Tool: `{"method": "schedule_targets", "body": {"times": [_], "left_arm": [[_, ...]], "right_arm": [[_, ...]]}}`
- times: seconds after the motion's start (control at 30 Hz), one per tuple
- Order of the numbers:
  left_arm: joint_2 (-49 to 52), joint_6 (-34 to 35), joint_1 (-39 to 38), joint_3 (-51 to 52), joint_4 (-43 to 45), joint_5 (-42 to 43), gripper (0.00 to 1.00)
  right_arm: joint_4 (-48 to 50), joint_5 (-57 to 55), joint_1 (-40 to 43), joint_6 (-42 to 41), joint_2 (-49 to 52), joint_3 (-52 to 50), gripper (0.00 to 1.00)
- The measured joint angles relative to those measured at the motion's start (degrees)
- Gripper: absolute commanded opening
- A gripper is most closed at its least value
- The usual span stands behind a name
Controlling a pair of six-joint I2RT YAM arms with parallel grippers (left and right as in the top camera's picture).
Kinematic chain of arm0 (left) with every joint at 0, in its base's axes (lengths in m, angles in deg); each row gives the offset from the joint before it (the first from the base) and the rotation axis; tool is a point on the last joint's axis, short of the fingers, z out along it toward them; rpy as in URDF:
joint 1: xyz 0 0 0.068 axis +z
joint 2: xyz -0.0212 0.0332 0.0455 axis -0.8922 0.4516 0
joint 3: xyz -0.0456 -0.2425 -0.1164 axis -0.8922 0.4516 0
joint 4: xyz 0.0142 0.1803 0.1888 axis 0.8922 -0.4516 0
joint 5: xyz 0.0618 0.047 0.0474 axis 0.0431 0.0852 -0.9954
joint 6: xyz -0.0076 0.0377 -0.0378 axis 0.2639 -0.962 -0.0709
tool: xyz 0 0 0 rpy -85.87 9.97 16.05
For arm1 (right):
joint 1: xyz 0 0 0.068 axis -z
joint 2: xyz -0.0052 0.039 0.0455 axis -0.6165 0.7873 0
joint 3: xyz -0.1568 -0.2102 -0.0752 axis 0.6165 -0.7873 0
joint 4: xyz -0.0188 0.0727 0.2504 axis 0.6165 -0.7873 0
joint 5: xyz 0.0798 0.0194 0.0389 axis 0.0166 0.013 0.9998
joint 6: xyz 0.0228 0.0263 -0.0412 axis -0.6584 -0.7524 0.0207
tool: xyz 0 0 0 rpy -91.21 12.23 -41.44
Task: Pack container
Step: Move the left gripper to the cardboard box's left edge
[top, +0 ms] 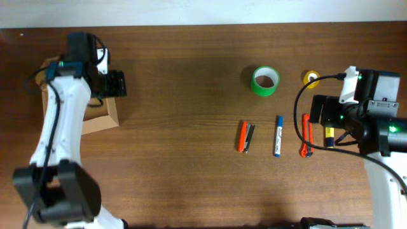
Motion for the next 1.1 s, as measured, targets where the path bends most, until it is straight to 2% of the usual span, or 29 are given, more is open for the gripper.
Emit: {"method": "schedule_targets", "body": {"times": [0.13, 0.23, 0.53, 0.6, 0.67, 0.7, 0.73, 0.8, 1.1], "left_arm": [[10.6, 1.2, 2.5, -14.2, -8.3, -0.1, 0.75], [14.3, 2.7, 3.3, -14.8, -9.0, -0.3, 0.66], [19.3, 9.9, 3.3, -15.0, -10.8, -0.2, 0.63], [21.4, 11.1, 3.1, -15.0, -11.1, -0.2, 0.50], [22.0, 11.3, 3.0, -15.0, -11.3, -0.2, 0.44], [22.0, 11.2, 3.0, -15.0, -11.5, -0.2, 0.36], [22.1, 11.1, 2.9, -15.0, -11.7, -0.2, 0.19], [22.9, 10.9, 2.9, -15.0, -11.8, -0.2, 0.02], [24.2, 10.8, 2.2, -17.4, -12.9, -0.2, 0.02]], "right_arm": [[-0.2, -0.9, 0.0, 0.0, 2.4, 0.0, 0.99], [-0.2, -1.6, 0.0, 0.0, 3.8, 0.0, 0.99], [1.6, -2.0, 0.0, 0.0, 6.4, 0.0, 0.99], [1.6, -2.2, 0.0, 0.0, 6.4, 0.0, 0.99], [1.6, -2.4, 0.0, 0.0, 6.4, 0.0, 0.99], [1.7, -2.4, 0.0, 0.0, 6.4, 0.0, 0.99], [1.7, -2.4, 0.0, 0.0, 6.4, 0.0, 0.99], [1.7, -2.4, 0.0, 0.0, 6.4, 0.0, 0.99], [1.7, -2.4, 0.0, 0.0, 6.4, 0.0, 0.99]]}}
